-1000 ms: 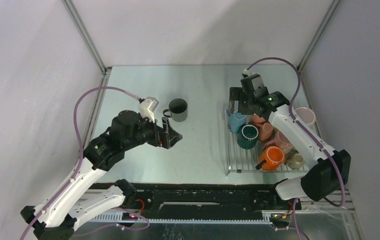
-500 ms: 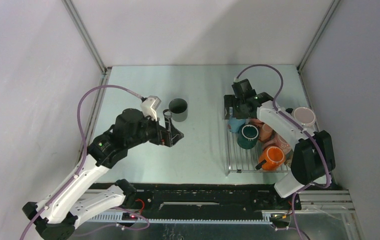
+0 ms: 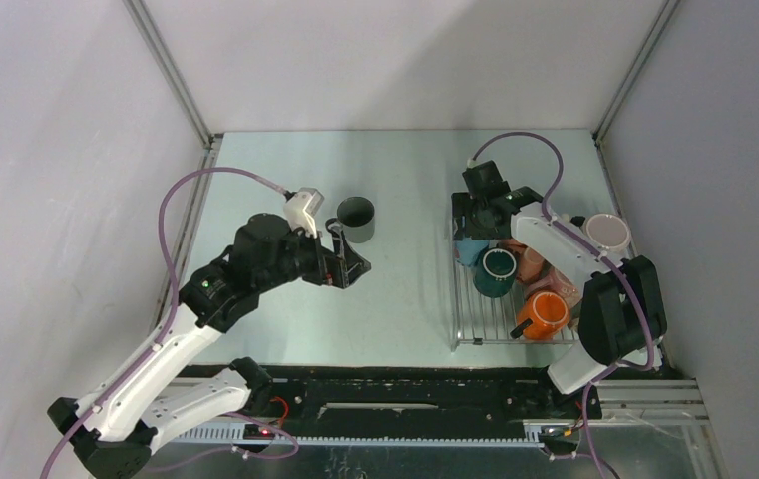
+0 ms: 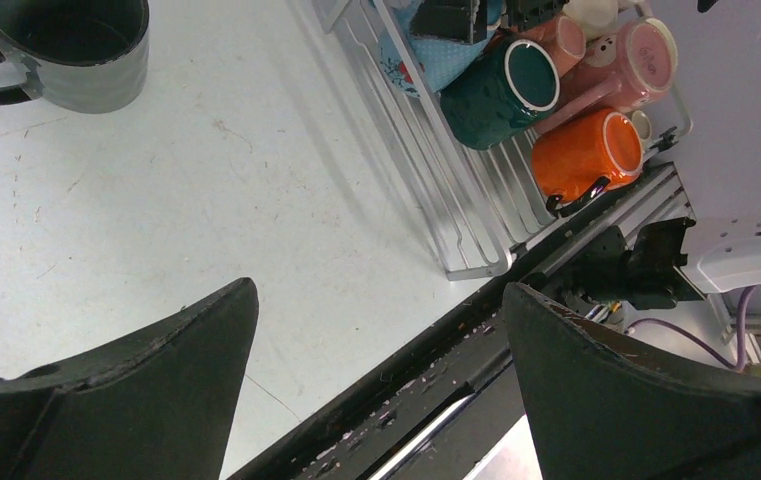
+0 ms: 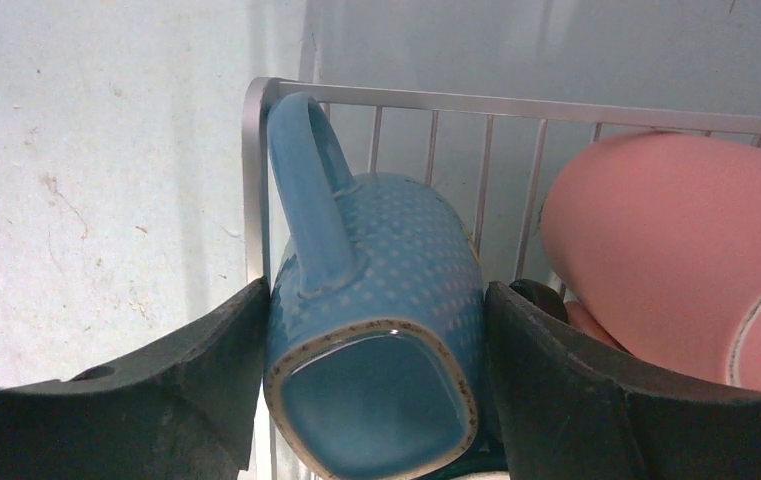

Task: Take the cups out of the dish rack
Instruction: Unload the cup from the dish rack.

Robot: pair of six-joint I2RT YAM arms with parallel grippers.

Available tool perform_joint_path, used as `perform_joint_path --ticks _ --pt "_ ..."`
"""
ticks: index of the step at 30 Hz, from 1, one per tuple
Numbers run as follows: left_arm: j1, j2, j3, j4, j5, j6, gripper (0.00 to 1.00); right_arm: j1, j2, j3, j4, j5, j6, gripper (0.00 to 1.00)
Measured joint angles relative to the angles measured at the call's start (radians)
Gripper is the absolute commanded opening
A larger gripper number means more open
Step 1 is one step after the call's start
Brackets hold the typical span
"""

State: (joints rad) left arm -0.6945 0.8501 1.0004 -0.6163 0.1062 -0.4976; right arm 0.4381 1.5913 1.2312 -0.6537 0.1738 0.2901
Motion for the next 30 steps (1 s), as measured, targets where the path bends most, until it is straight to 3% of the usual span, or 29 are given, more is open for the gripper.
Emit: perform_joint_path --ticks 3,8,30 --pt "0.000 0.000 0.000 0.010 0.000 -0.003 1.00 0.000 -0.002 0.000 0.000 0.000 0.000 0.44" --pt "0.000 0.004 0.000 0.027 0.002 -0.017 1.00 0.000 -0.004 0.004 -0.009 0.001 0.002 0.36" --pt "0.000 0.051 -0.051 0.176 0.017 -0.083 1.00 -0.031 -0.025 0.204 -0.230 -0.005 0.003 0.26"
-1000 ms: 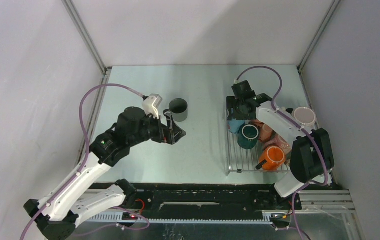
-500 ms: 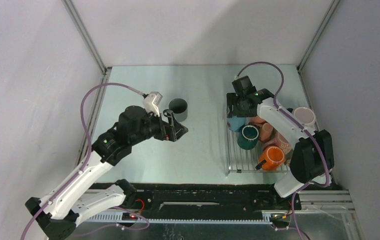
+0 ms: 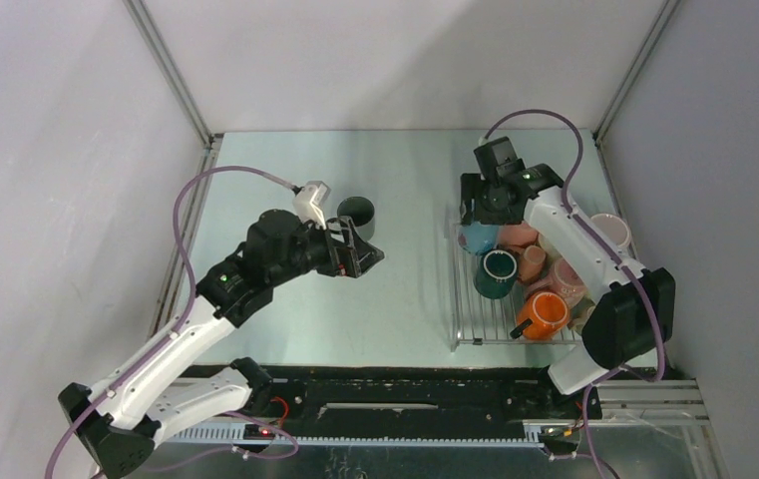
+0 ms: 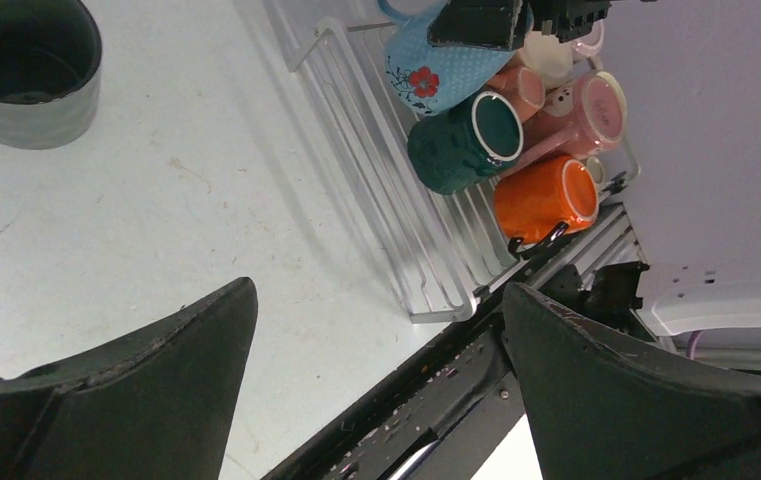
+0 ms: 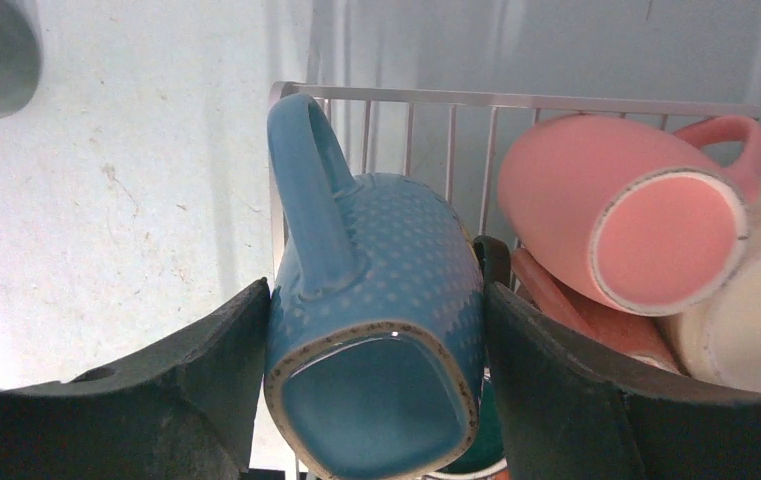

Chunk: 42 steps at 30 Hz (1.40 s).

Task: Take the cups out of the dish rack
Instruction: Unload the cup from the dish rack, then place the cup at the center of the board.

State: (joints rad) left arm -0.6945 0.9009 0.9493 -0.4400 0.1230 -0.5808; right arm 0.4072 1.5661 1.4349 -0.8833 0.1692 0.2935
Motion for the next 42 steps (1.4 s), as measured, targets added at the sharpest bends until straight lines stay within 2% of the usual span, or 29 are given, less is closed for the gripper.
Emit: perform_joint_path --ticks 10,22,33,42 --pt "-0.001 0.031 -0.073 0.168 0.048 -0.065 1.00 -0.045 -0.040 0.088 -0.085 -0.072 0.005 0.25" --pt "-0.001 0.057 -0.208 0.518 0.098 -0.203 0.99 -0.046 -0.092 0.146 -0.089 -0.361 0.097 0.25" --pt "0.008 0.138 -0.288 0.817 0.148 -0.341 0.92 -0.003 -0.135 0.121 0.056 -0.553 0.250 0.24" --pt "0.033 0.163 -0.315 0.991 0.187 -0.441 0.81 0.020 -0.143 0.069 0.171 -0.652 0.344 0.24"
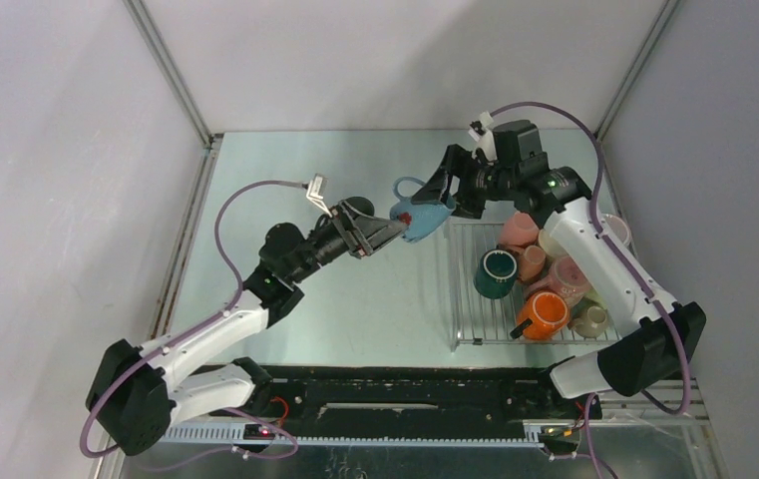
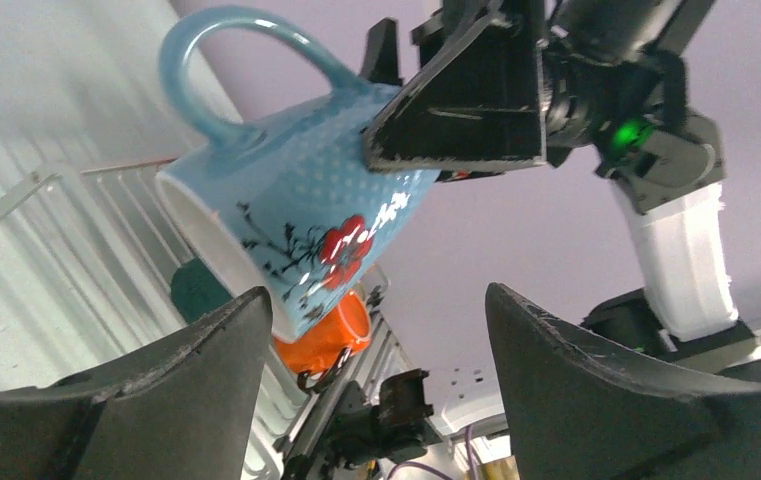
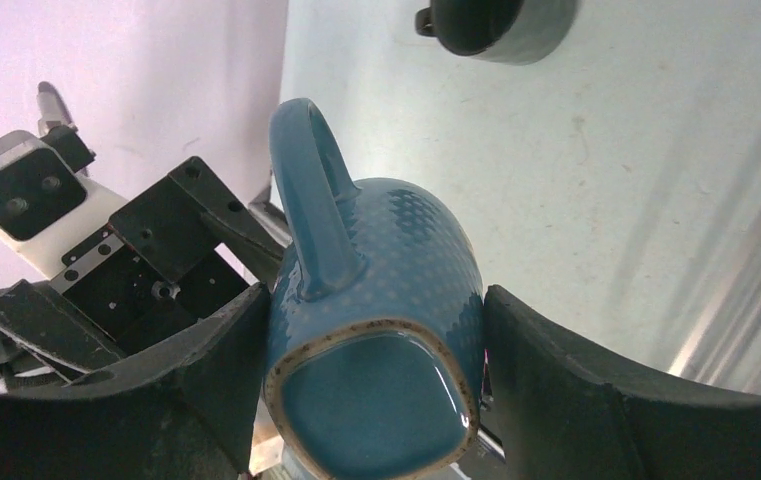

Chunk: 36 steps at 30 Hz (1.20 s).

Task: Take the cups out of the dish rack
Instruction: Place the cup at the center of the board.

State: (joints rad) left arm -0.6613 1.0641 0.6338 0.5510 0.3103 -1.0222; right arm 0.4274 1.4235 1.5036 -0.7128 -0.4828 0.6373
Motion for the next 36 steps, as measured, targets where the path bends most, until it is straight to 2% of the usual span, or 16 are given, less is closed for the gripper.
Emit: perform_joint_path --ticks 11,15,22,32,34,35,36 --pt "0.010 0.044 0.000 0.159 0.037 -0.074 0.68 0.005 -0.006 -0.065 0.153 -0.118 0.108 0.24" --pt "0.010 0.061 0.000 0.217 0.045 -0.103 0.60 0.006 -0.013 -0.095 0.217 -0.161 0.154 0.24" --pt "0.013 0.101 0.000 0.309 0.064 -0.160 0.39 0.013 -0.019 -0.114 0.285 -0.206 0.205 0.24" --pt "0.014 0.108 -0.017 0.370 0.071 -0.193 0.01 0.021 -0.037 -0.142 0.347 -0.229 0.246 0.25" --pt "0.014 0.108 -0.017 0.372 0.071 -0.193 0.00 0.022 -0.037 -0.143 0.353 -0.230 0.249 0.30" --pt "0.014 0.108 -0.017 0.374 0.071 -0.193 0.00 0.023 -0.037 -0.143 0.356 -0.230 0.251 0.36" --pt "0.014 0.108 -0.017 0.376 0.071 -0.193 0.00 0.024 -0.037 -0.144 0.359 -0.229 0.252 0.46"
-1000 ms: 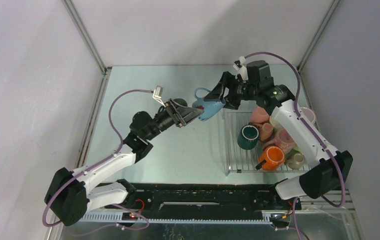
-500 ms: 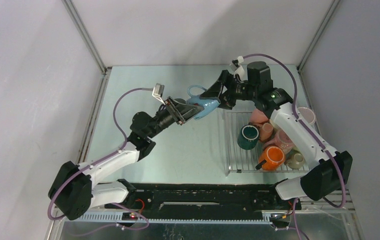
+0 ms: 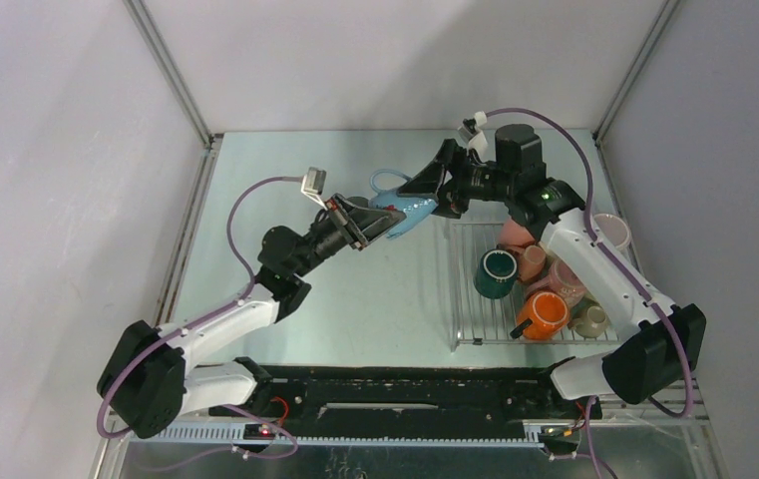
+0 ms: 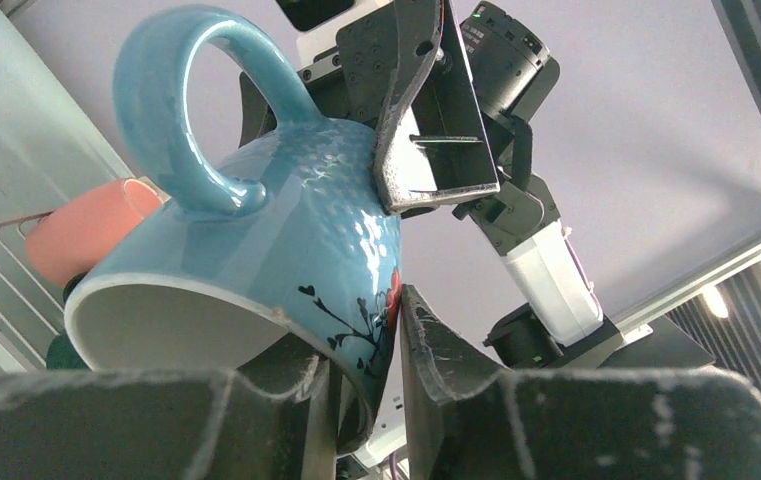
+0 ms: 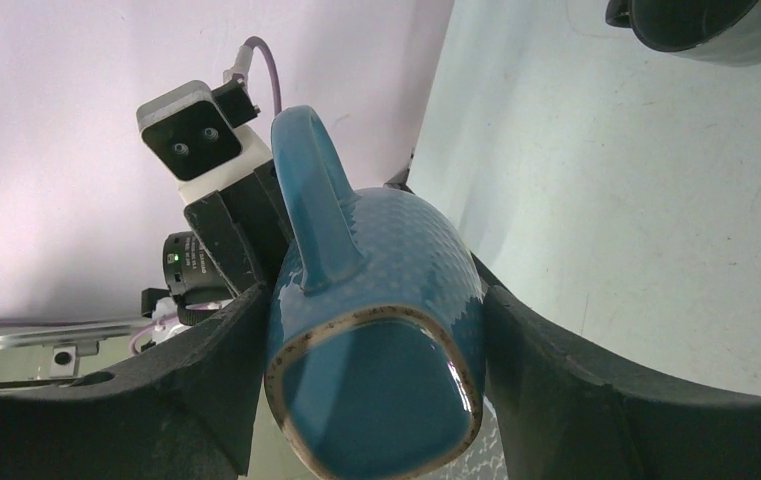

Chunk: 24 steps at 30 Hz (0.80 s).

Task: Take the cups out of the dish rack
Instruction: Place the cup at the center of the board.

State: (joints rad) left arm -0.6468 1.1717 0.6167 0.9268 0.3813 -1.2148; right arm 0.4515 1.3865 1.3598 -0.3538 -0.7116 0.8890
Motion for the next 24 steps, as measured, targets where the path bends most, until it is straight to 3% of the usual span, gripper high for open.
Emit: perform_joint_path --ticks 2,6,12,24 --pt "0.001 -0.001 0.000 0.003 0.000 0.000 0.00 0.001 -0.001 -0.004 0.009 0.000 0.004 0.69" --pt "0.001 -0.013 -0.012 0.004 -0.004 0.001 0.00 0.007 -0.008 -0.017 0.024 0.003 0.012 0.90" --pt "0.001 -0.073 -0.024 -0.018 -0.027 0.004 0.00 0.042 -0.011 -0.031 0.018 0.018 0.002 0.99" --pt "0.027 -0.238 -0.037 -0.232 -0.117 0.076 0.00 0.047 -0.067 -0.031 -0.009 0.098 -0.034 1.00"
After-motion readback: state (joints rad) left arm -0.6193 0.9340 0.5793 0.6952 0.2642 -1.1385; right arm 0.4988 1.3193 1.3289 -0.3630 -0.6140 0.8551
